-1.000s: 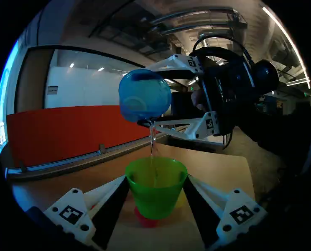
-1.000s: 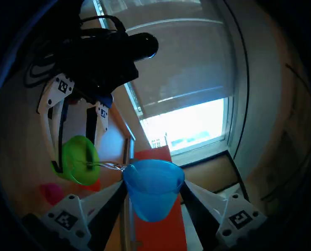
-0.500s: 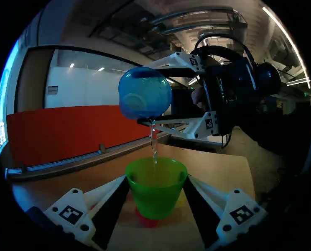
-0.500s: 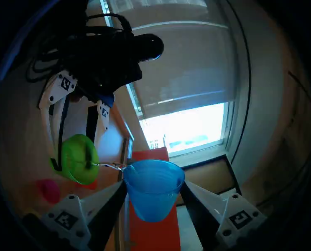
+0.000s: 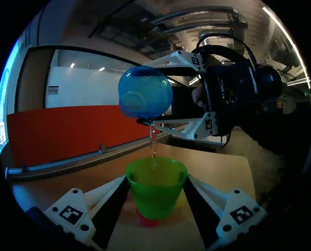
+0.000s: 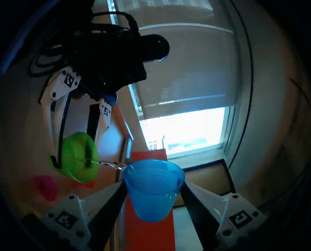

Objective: Pour water

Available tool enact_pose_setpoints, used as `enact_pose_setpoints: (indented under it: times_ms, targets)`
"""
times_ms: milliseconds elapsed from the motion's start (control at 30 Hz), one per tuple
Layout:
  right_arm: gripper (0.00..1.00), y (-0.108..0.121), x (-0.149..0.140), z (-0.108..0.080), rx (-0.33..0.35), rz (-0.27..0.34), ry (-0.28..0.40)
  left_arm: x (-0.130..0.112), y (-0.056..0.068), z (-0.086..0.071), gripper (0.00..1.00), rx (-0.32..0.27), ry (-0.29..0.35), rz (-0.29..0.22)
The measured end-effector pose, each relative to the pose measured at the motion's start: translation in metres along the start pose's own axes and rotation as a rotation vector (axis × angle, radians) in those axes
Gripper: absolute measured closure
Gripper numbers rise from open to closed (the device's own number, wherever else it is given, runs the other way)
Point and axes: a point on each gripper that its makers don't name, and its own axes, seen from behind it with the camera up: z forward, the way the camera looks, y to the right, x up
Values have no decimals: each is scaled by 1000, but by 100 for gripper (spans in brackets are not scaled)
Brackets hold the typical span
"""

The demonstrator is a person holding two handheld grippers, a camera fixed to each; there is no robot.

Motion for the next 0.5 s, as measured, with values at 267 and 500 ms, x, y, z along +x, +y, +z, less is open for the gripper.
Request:
enact_pose_setpoints:
  times_ms: [267, 500]
  targets:
    - [11, 3, -1, 1, -8, -29, -2, 0, 0, 0, 15, 0, 0, 0]
    - [11, 4, -1, 1, -17, -63, -3, -1, 0, 1, 15, 1, -1, -1]
